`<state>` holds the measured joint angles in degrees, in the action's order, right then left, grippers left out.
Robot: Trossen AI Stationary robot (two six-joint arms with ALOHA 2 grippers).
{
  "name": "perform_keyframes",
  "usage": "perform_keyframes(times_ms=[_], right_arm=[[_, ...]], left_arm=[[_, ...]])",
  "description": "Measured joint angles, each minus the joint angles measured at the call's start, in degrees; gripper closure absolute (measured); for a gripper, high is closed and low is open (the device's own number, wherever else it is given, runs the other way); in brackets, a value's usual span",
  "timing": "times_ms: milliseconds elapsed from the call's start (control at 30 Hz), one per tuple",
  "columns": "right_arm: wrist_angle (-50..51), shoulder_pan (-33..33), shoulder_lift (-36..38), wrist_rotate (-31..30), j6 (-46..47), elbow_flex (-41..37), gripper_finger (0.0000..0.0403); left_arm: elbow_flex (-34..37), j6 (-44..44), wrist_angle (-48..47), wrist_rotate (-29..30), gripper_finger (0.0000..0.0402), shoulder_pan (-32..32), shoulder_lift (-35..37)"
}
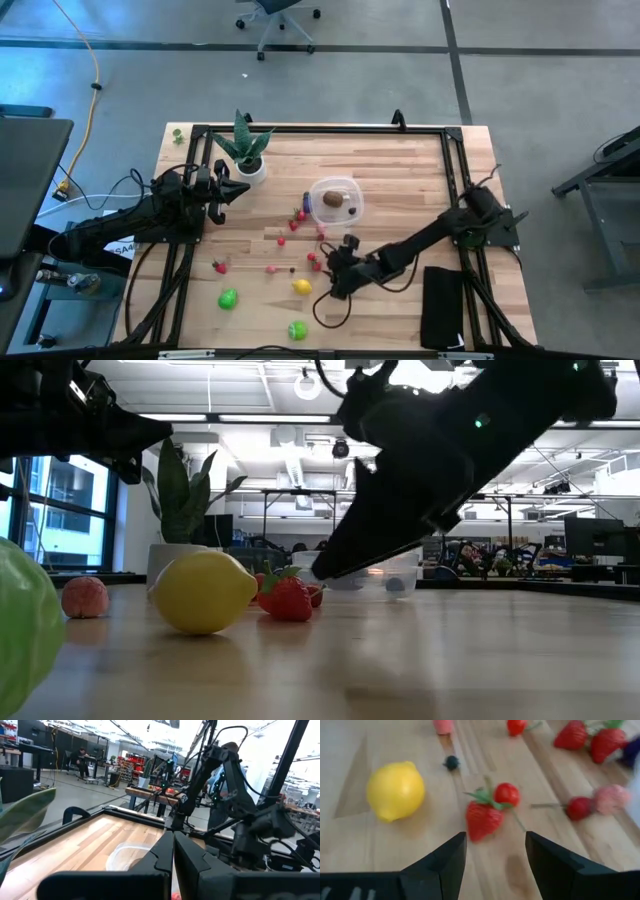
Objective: Pick and placing Produce into tupperware
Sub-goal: Put the bottom right strawberry into the transparent bin
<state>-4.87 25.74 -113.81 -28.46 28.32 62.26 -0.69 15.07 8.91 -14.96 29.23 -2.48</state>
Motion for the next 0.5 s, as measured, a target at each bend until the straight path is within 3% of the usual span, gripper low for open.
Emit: perform_keyframes(times_ms=[500], right_arm=[[-6.76, -0.98, -2.74, 2.41, 3.80, 0.00, 0.0208]], left_arm=[[0.00, 0.00, -0.05, -0.01, 0.0399, 0.00, -0.02]])
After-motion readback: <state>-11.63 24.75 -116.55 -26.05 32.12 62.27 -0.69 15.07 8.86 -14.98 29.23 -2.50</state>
